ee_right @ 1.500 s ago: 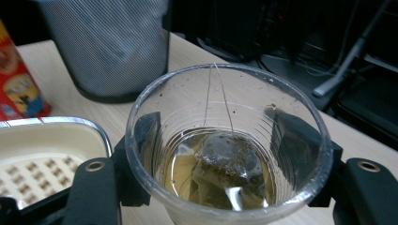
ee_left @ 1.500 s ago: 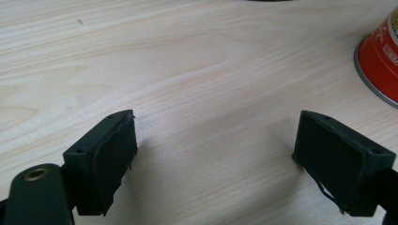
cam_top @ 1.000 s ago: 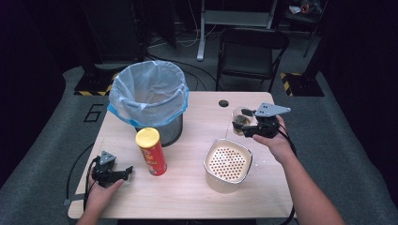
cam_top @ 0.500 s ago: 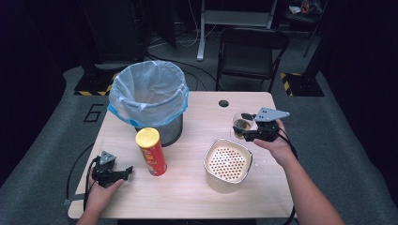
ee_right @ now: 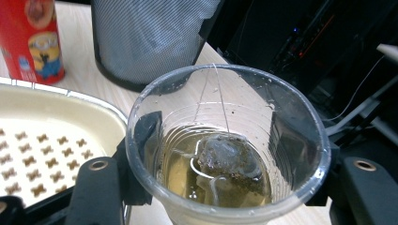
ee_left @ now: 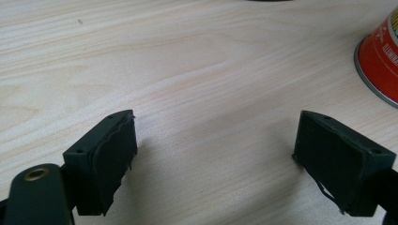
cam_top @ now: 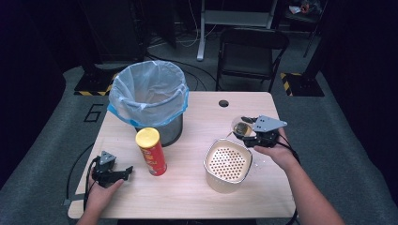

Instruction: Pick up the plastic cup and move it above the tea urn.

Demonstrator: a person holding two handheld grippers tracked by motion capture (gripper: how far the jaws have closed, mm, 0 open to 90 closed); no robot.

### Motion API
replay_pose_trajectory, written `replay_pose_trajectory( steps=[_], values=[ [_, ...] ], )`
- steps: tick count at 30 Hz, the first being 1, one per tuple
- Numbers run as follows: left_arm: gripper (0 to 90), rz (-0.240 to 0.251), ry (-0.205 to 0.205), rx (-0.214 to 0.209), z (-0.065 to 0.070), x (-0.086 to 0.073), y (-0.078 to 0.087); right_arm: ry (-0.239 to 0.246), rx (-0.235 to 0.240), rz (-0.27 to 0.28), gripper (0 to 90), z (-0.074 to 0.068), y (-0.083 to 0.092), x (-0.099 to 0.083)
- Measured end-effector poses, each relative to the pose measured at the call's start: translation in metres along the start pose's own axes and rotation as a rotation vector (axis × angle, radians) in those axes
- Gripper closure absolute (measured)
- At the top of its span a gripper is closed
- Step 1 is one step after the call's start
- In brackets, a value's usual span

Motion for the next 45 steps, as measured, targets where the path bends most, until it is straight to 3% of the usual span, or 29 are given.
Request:
replay_pose_trajectory(
  steps=[4, 9, 11, 12, 13, 14, 15, 16, 17, 18, 20, 21, 22, 23, 24, 26, 27, 28, 30, 31, 32, 35, 37, 40, 41, 45],
  values=[
    [13.0, 0.000, 0.000, 0.000, 0.000, 0.000, 0.000, 0.116, -0.029, -0.008, 35.7, -0.009, 0.000, -0.001],
    [13.0, 0.000, -0.001, 0.000, 0.000, 0.000, 0.000, 0.306, -0.095, -0.004, 36.1, -0.023, 0.003, 0.002],
    [13.0, 0.000, -0.001, 0.000, 0.000, 0.000, 0.000, 0.330, -0.104, -0.006, 36.2, -0.025, 0.003, 0.003],
    [13.0, 0.000, 0.000, 0.000, 0.000, 0.000, 0.000, 0.431, -0.148, -0.025, 36.5, -0.032, 0.004, 0.004],
    [13.0, 0.000, 0.000, 0.000, 0.000, 0.000, 0.000, 0.480, -0.165, -0.037, 36.6, -0.036, 0.004, 0.005],
    [13.0, 0.000, 0.000, 0.000, 0.000, 0.000, 0.000, 0.480, -0.165, -0.037, 36.6, -0.036, 0.004, 0.005],
    [13.0, 0.000, 0.000, 0.000, 0.000, 0.000, 0.000, 0.511, -0.179, -0.042, 36.7, -0.038, 0.004, 0.005],
    [13.0, 0.000, 0.000, 0.000, 0.000, 0.000, 0.000, 0.546, -0.188, -0.053, 36.9, -0.042, 0.003, 0.005],
    [13.0, 0.000, 0.000, 0.000, 0.000, 0.000, 0.000, 0.639, -0.224, -0.077, 37.0, -0.048, 0.002, 0.005],
    [13.0, 0.000, -0.001, 0.000, 0.000, 0.000, 0.000, 0.639, -0.224, -0.077, 37.0, -0.048, 0.002, 0.005],
    [13.0, 0.000, -0.001, 0.000, 0.000, 0.000, 0.000, 0.714, -0.251, -0.098, 37.1, -0.053, 0.001, 0.004],
    [13.0, 0.000, 0.000, 0.000, 0.000, 0.000, 0.000, 0.779, -0.266, -0.112, 37.1, -0.058, 0.000, 0.004],
    [13.0, 0.000, 0.000, 0.000, 0.000, 0.000, 0.000, 0.779, -0.266, -0.112, 37.1, -0.058, 0.000, 0.004],
    [13.0, -0.001, -0.001, 0.000, 0.000, 0.000, 0.000, 0.846, -0.279, -0.125, 37.1, -0.061, -0.001, 0.003],
    [13.0, -0.001, -0.001, 0.000, 0.000, 0.000, 0.000, 0.864, -0.283, -0.131, 37.1, -0.063, -0.002, 0.002],
    [13.0, 0.000, -0.001, 0.000, 0.000, 0.000, 0.000, 0.949, -0.308, -0.140, 37.1, -0.067, -0.003, 0.002],
    [13.0, -0.001, -0.001, 0.000, 0.000, 0.000, 0.000, 0.949, -0.308, -0.140, 37.1, -0.067, -0.003, 0.002],
    [13.0, 0.000, -0.001, 0.000, 0.000, 0.000, 0.000, 1.034, -0.329, -0.158, 37.1, -0.070, -0.004, 0.000],
    [13.0, 0.000, 0.000, 0.000, 0.000, 0.000, 0.000, 1.088, -0.361, -0.168, 37.1, -0.073, -0.004, -0.001],
    [13.0, -0.001, -0.001, 0.000, 0.000, 0.000, 0.000, 1.088, -0.361, -0.168, 37.1, -0.073, -0.004, -0.001],
    [13.0, -0.001, -0.001, 0.000, 0.000, 0.000, 0.000, 1.184, -0.386, -0.178, 37.2, -0.077, -0.004, 0.001],
    [13.0, -0.001, 0.000, 0.000, 0.000, 0.000, 0.000, 1.280, -0.412, -0.190, 37.0, -0.080, -0.004, 0.002],
    [13.0, 0.000, -0.001, 0.000, 0.000, 0.000, 0.000, 1.281, -0.411, -0.196, 37.0, -0.080, -0.003, 0.002],
    [13.0, -0.001, -0.001, 0.000, 0.000, 0.000, 0.000, 1.346, -0.430, -0.210, 36.9, -0.083, -0.003, 0.002],
    [13.0, -0.001, -0.001, 0.000, 0.000, 0.000, 0.000, 1.408, -0.432, -0.220, 36.8, -0.086, -0.003, 0.001],
    [13.0, -0.001, -0.001, 0.000, 0.000, 0.000, 0.000, 1.455, -0.450, -0.231, 36.6, -0.088, -0.002, 0.001]
  ],
)
Point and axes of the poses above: each handheld gripper's, and its own axes: y roughly backward along the jaws, x roughly out of its top, z roughly to its right, the point moved 5 cm from there along -y, roughly forward along the jaws, and after that the axes turned 9 degrees about -y, right-handed, at the moved point
